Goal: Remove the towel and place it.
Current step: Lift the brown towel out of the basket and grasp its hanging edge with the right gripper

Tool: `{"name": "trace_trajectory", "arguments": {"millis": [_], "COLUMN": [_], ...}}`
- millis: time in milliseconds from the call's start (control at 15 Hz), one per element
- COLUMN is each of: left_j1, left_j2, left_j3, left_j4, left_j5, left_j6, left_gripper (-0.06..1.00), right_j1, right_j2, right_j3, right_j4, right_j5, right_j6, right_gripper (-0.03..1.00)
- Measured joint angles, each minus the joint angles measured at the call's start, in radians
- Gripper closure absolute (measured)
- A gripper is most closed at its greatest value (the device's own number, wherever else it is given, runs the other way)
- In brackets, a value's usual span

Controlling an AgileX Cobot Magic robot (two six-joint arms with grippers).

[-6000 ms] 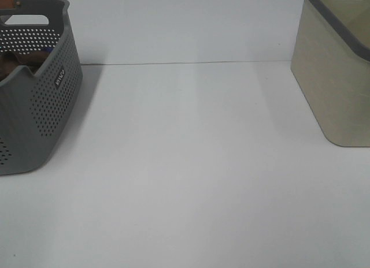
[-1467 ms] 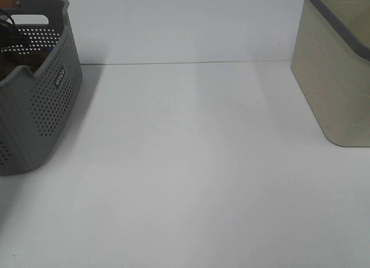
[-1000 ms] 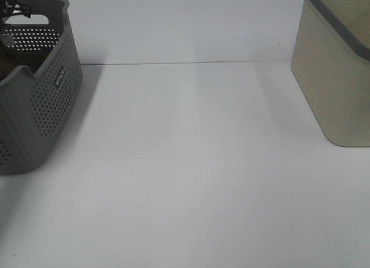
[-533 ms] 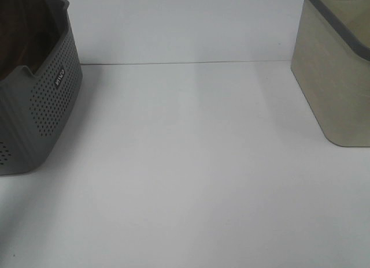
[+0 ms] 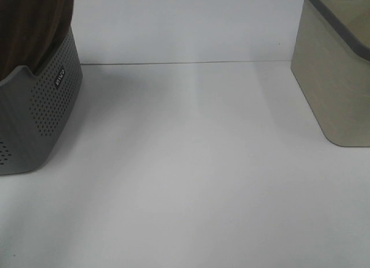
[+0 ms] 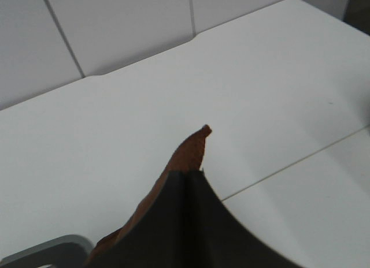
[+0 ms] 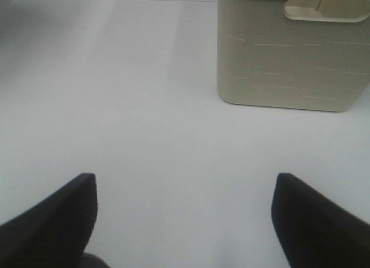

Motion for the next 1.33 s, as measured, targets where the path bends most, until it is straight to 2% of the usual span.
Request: {"name": "trace_trajectory", "arguments": {"millis": [267,333,467,600,733,933,1000,1067,1133,1267,1333], "left_j1": [-0.172,-0.257,-0.319,-0.397,-0.461,-0.515,-0.530,-0.541,-0.549,-0.549,-0.549], "left_j2": [-0.030,-0.030,-0.030,-0.030,-0.030,-0.030,-0.030,-0.030,-0.030,-0.030,-0.030], "left_j3": [0.000,0.000,0.000,0.000,0.000,0.000,0.000,0.000,0.000,0.000,0.000], "left_j4": [-0.037,-0.037,-0.037,-0.037,-0.042,-0.048,-0.050,-0.051,-0.054,-0.057,-0.057], "left_j5": [0.057,0.107,0.127,0.141,0.141,0.139,0.135,0.128,0.125,0.125,0.125], "left_j6": [0.059,0.064,0.067,0.068,0.068,0.068,0.068,0.068,0.068,0.068,0.068], "left_gripper": [0.94,0.94,0.94,0.94,0.94,0.94,0.94,0.94,0.94,0.94,0.94], "right_j1": [0.000,0.000,0.000,0.000,0.000,0.000,0.000,0.000,0.000,0.000,0.000], "right_j2": [0.038,0.086,0.139,0.226,0.336,0.484,0.545,0.616,0.764,0.905,0.980], "right_j3": [0.000,0.000,0.000,0.000,-0.001,-0.010,-0.010,-0.010,-0.010,-0.010,-0.011], "right_j4": [0.005,0.025,0.055,0.119,0.233,0.441,0.549,0.647,0.872,1.107,1.187], "right_j5": [0.000,0.000,-0.001,-0.017,-0.028,-0.092,-0.129,-0.170,-0.234,-0.245,-0.250], "right_j6": [0.000,0.000,0.000,-0.008,-0.092,-0.301,-0.406,-0.551,-0.874,-1.154,-1.264], "right_gripper": [0.20,0.20,0.22,0.27,0.35,0.39,0.39,0.40,0.39,0.38,0.37]}}
